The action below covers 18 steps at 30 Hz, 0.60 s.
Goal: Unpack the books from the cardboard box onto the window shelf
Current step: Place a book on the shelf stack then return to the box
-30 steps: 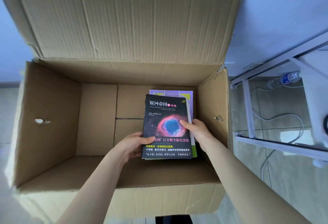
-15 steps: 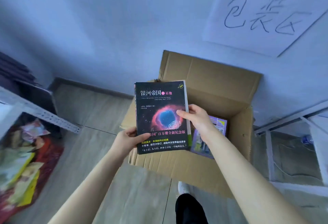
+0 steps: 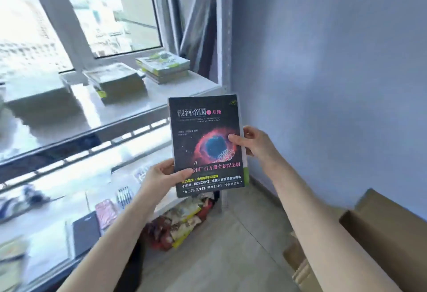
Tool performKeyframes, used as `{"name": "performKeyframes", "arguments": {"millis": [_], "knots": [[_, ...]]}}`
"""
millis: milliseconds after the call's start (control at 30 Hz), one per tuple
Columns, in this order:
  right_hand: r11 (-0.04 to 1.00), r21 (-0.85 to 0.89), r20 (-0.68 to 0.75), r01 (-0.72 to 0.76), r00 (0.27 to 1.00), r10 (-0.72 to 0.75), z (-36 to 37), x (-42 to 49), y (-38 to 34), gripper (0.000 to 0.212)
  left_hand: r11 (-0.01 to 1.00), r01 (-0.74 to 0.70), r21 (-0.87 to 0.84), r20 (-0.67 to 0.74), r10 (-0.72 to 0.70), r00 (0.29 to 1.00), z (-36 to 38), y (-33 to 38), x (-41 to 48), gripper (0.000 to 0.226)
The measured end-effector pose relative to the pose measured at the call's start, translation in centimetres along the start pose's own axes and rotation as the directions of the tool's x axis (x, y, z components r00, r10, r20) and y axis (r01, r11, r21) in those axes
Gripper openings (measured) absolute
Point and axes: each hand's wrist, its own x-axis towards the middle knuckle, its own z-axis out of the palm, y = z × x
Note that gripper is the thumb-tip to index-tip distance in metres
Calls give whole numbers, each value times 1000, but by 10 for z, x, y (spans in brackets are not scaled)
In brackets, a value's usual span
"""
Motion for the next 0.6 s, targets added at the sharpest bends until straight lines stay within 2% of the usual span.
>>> {"name": "performKeyframes", "arguments": {"millis": [133, 333, 600], "knots": [[997, 34, 180, 74, 981, -79, 94, 30, -52, 26, 997, -66, -38, -165, 58, 984, -91, 33, -15, 30], [978, 142, 381, 154, 903, -197, 223, 82, -94, 17, 991, -127, -50, -363, 100, 926, -204, 53, -16, 33], [945, 251, 525, 208, 791, -314, 369, 162, -106, 18, 991, -116, 65, -552, 133, 823, -338, 43, 37, 39]]}}
